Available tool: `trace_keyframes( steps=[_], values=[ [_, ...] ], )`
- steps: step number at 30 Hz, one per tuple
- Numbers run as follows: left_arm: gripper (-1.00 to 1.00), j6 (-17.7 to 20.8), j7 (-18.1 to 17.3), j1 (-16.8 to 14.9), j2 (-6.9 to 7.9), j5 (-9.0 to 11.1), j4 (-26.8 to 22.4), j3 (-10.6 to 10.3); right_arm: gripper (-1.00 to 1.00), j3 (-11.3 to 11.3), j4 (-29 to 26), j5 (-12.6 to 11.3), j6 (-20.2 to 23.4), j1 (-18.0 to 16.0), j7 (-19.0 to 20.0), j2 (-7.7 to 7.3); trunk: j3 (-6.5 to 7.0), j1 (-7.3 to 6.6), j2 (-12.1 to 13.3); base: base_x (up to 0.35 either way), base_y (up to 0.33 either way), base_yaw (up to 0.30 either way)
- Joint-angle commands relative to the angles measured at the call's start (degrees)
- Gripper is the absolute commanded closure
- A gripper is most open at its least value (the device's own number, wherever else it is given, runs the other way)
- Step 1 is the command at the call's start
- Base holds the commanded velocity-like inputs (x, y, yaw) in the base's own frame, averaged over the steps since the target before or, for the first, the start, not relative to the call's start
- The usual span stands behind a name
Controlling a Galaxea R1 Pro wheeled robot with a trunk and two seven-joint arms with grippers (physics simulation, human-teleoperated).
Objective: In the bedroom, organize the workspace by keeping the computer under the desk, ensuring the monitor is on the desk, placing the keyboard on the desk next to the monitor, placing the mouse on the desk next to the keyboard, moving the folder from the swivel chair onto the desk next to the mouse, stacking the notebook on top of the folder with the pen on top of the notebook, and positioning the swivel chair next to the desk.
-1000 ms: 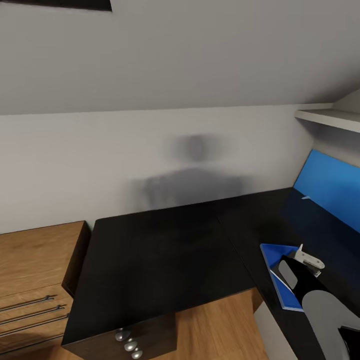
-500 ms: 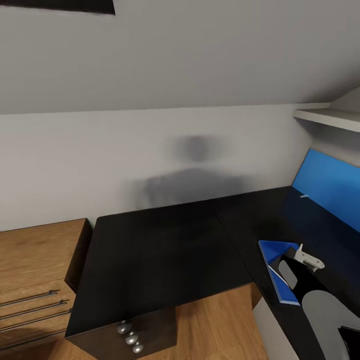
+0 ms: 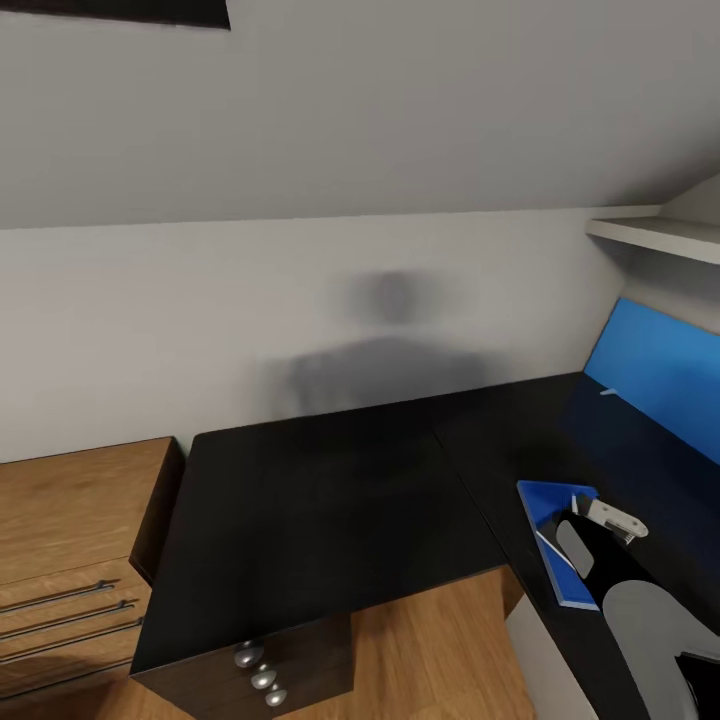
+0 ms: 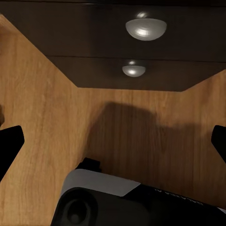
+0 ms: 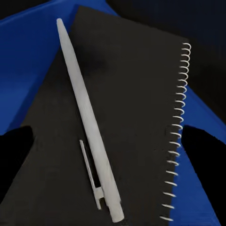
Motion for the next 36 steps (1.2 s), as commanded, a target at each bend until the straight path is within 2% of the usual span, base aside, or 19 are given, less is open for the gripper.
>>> trace_keyframes(
  steps=[1, 10, 23, 26, 29, 32, 36],
  values=[
    [-1.0, -0.3, 0.4, 0.0, 0.08, 0.6, -0.1, -0.4, -1.0, 0.0, -0.1, -0.4, 0.3, 0.0, -0.2, 0.0, -0.06, 0.02, -0.1, 0.0, 0.0, 0.0],
    [-1.0, -0.3, 0.4, 0.0, 0.07, 0.6, -0.1, -0.4, -1.0, 0.0, -0.1, -0.4, 0.3, 0.0, -0.2, 0.0, -0.06, 0.02, -0.1, 0.0, 0.0, 0.0],
    [-1.0, -0.3, 0.4, 0.0, -0.01, 0.6, 0.0, -0.4, -1.0, 0.0, -2.2, -0.1, 0.0, 0.0, 0.3, 0.17, 2.27, -2.84, 5.2, 0.0, 0.0, 0.0],
    [-1.0, -0.3, 0.4, 0.0, -0.01, 0.6, 0.0, -0.4, -1.0, 0.1, -5.3, -0.1, 0.1, 0.0, 0.4, 1.53, 2.81, -3.5, 6.4, 0.0, 0.0, 0.0],
    [-1.0, -0.3, 0.5, 0.0, 0.02, 0.6, 0.0, -0.4, -1.0, 0.5, -11.4, 0.1, 0.3, 0.3, 0.3, 4.03, 3.35, -4.16, 7.6, 0.0, 0.0, 0.0],
    [-1.0, -0.3, 0.6, 0.0, 0.12, 0.7, 0.0, -0.4, -1.0, 0.8, -15.8, 0.6, 0.6, 1.0, 0.3, 5.16, 3.88, -4.82, 8.8, 0.0, 0.0, 0.0],
    [-1.0, -0.3, 0.7, 0.0, 0.22, 0.8, -0.1, -0.3, -1.0, 2.7, -21.4, 2.1, 3.0, 3.9, 0.3, 6.98, 4.6, -5.69, 10.4, 0.0, 0.0, 0.0]
  ],
)
